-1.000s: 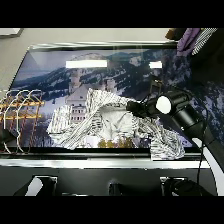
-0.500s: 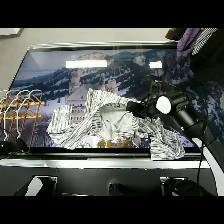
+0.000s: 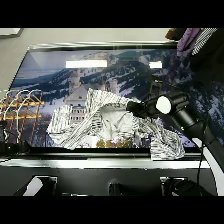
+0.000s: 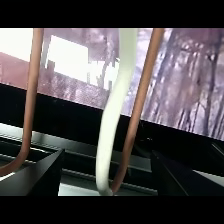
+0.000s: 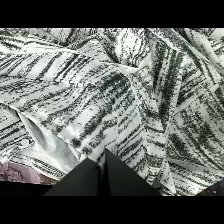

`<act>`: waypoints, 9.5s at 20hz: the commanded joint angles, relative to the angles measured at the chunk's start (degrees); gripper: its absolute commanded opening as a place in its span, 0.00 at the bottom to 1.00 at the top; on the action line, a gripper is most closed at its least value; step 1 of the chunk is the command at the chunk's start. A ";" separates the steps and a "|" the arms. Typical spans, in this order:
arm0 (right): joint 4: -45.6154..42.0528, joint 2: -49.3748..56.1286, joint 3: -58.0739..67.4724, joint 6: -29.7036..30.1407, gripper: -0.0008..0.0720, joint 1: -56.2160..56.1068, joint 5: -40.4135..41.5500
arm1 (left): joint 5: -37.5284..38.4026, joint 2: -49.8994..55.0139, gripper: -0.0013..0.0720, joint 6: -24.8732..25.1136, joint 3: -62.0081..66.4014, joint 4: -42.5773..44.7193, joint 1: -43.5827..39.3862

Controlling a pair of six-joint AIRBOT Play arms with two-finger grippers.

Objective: Fold the clothes and pants, and hang the long-sleeved shirts on hangers.

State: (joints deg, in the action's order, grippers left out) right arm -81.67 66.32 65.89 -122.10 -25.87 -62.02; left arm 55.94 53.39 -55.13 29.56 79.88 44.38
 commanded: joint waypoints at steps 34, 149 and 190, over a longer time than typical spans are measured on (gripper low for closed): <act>-1.68 0.04 -0.02 -0.07 0.05 -0.04 -0.87 | -2.43 3.74 0.05 5.66 21.66 -14.19 -13.25; -1.99 -3.17 27.47 -3.34 0.05 -2.01 -21.73 | -3.19 9.79 0.05 26.14 15.45 -44.04 -74.82; -0.72 -4.04 28.89 61.02 0.93 29.16 -33.83 | -16.98 12.57 0.05 26.84 15.43 -54.01 -81.31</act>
State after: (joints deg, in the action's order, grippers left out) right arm -87.22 59.92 94.67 -88.29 -1.89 -94.87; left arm 38.96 65.95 -28.29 44.95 25.87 -36.93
